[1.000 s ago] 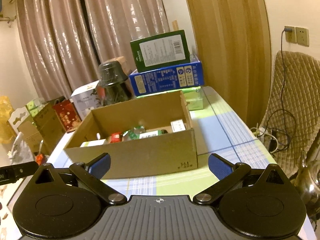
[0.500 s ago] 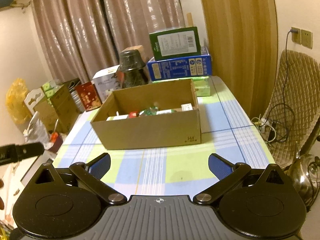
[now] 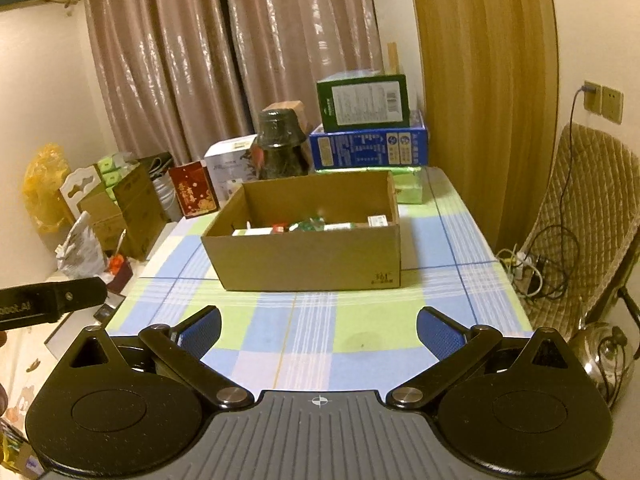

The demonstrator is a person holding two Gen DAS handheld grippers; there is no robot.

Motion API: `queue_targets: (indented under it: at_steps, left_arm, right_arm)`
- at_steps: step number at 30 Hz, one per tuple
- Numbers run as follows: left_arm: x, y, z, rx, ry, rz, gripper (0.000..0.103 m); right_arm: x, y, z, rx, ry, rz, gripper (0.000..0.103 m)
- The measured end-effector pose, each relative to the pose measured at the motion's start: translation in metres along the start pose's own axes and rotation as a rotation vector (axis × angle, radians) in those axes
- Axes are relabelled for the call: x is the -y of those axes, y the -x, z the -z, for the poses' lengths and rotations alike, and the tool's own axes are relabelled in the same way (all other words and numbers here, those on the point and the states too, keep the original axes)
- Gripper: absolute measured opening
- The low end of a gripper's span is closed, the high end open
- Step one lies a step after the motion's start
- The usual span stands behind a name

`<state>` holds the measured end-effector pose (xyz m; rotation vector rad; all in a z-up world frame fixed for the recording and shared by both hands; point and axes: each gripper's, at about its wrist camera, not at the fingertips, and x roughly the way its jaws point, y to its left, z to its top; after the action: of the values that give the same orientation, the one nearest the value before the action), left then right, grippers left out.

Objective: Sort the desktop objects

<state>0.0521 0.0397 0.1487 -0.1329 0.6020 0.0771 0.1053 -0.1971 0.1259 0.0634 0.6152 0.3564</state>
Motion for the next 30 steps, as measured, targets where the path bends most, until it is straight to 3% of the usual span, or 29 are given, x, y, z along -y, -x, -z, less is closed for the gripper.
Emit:
queue_targets:
  at_steps: [11, 30]
  left_arm:
    - [0.006, 0.014, 0.011, -0.008, -0.028, -0.015, 0.102]
    - [0.023, 0.025, 0.039, -0.043, -0.074, 0.029, 0.102]
  right_arm:
    - [-0.004, 0.017, 0.007, -0.007, 0.026, 0.034, 0.101]
    - [0.006, 0.037, 0.032, -0.023, 0.022, 0.058, 0.101]
